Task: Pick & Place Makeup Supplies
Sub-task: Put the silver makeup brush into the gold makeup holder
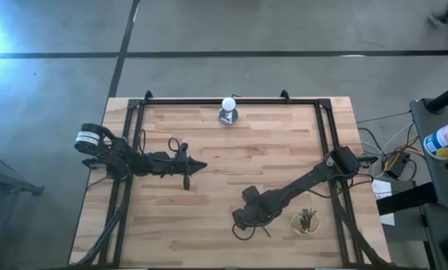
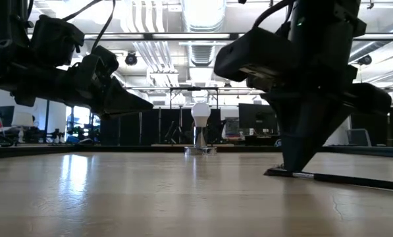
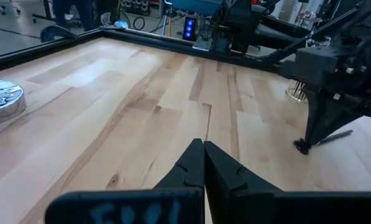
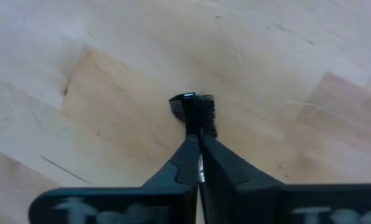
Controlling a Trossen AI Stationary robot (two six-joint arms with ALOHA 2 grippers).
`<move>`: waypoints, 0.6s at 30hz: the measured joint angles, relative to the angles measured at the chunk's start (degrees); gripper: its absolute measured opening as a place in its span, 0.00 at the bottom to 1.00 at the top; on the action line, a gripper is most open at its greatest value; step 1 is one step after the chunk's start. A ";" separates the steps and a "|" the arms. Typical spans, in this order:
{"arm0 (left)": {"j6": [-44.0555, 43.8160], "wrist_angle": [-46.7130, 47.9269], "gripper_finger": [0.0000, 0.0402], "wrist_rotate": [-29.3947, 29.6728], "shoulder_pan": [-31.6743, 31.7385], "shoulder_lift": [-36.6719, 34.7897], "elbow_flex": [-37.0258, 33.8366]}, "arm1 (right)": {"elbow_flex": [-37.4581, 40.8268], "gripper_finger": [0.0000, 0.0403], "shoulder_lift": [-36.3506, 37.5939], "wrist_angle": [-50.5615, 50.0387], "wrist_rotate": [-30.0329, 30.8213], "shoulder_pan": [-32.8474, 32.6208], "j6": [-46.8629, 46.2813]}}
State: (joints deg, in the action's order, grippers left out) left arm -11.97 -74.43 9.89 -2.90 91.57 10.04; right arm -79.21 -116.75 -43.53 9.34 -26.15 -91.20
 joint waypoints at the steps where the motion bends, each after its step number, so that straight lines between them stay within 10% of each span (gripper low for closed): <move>1: 0.00 0.02 0.00 0.00 0.00 0.00 0.00 | -0.02 0.03 0.08 -0.03 0.07 -0.01 0.74; 18: -0.74 -0.11 0.00 -1.82 0.02 0.00 0.00 | -0.18 0.02 8.12 -0.35 5.64 -0.68 8.82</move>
State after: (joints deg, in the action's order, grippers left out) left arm -12.71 -74.54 8.07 -2.87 91.57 10.04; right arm -79.40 -108.63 -43.88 14.97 -26.83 -82.38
